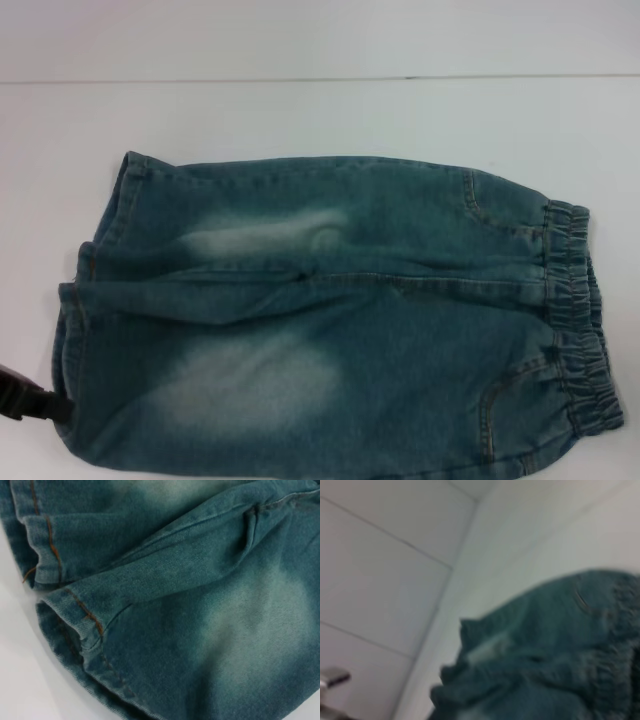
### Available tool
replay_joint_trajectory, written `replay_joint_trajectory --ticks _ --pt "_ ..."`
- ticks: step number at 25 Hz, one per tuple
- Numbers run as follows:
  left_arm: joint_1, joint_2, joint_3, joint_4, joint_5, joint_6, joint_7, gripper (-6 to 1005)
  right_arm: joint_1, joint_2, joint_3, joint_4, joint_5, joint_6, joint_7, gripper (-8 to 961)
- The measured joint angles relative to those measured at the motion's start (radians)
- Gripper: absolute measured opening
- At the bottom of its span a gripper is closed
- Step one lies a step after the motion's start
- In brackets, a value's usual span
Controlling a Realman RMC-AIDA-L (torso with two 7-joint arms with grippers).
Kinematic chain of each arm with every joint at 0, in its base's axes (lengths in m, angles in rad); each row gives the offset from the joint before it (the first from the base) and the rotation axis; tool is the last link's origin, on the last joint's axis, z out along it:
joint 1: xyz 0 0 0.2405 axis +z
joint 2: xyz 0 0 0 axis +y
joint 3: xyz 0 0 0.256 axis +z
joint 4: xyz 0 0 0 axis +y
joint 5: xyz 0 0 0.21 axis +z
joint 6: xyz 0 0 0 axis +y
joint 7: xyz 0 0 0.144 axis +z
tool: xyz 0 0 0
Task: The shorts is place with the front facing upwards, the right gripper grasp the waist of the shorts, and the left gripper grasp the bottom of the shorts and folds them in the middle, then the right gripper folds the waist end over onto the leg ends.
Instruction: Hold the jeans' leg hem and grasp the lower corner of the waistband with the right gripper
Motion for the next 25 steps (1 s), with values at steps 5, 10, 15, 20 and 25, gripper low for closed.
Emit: replay_joint_trajectory --ticks 5,10,15,20,25 --pt "-0.002 -0.001 0.003 0.004 0.0 0.002 -0.002 -2 0.042 -0.006 -0.001 -0.018 -0.117 0.011 0.016 914" --pt "0.002 -0.008 0.007 0.005 -0.001 0.0 -0.002 -1 0.08 0.015 -0.03 -0.019 -0.178 0.049 0.015 914" --pt "-0.002 -0.012 0.009 0.017 -0.001 0.004 -0.002 -2 0.107 0.025 -0.067 -0.015 -0.204 0.08 0.047 913" --pt "-0.006 -0.013 0.011 0.018 -0.001 0.005 -0.002 -1 0.124 0.028 -0.115 -0.014 -0.205 0.119 0.079 913" --pt "-0.008 -0.015 0.01 0.019 -0.001 0.006 -0.003 -1 0.133 0.037 -0.167 -0.014 -0.206 0.154 0.1 913"
